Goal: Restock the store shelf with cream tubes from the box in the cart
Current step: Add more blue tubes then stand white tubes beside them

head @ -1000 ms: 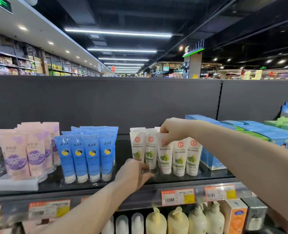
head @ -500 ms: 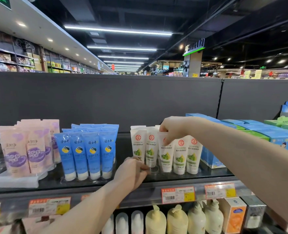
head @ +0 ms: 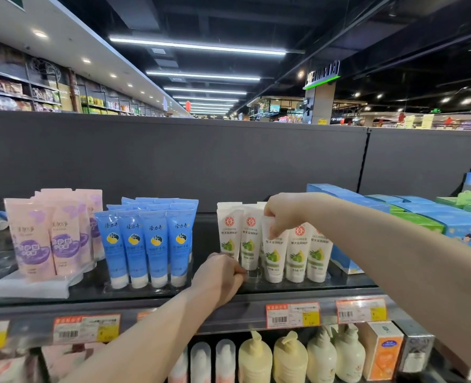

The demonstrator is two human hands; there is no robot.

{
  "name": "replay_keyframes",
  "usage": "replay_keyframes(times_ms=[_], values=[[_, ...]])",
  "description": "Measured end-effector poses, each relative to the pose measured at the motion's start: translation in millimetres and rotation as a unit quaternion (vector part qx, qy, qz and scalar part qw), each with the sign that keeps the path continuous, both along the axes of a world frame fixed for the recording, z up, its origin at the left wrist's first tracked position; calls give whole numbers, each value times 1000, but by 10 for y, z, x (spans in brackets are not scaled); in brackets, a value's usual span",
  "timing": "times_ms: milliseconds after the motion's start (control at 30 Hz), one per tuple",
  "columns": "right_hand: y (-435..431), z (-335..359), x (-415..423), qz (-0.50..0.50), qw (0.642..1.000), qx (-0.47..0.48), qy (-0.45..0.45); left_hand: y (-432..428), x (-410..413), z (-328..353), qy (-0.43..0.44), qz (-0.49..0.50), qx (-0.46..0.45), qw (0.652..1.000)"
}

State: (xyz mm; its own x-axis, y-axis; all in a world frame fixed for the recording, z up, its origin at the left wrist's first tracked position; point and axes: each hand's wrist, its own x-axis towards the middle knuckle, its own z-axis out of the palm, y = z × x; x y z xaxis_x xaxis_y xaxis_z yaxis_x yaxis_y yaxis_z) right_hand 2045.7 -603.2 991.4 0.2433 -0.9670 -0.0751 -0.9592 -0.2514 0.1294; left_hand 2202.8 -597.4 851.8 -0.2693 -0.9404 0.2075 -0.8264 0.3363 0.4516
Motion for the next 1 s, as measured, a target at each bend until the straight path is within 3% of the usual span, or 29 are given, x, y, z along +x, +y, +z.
replay_keyframes(times_ms=[167,633,1000], values=[[39,163,-207,-10,999,-12,-49,-12,13,-5,-24,0,-10,1000],[82,99,-328,-46,997,-56,23,-66,1,-28,-14,6,10,1000],[95,82,-309,-62,996,-63,20,-39,-18,-5,-15,-1,20,1000]])
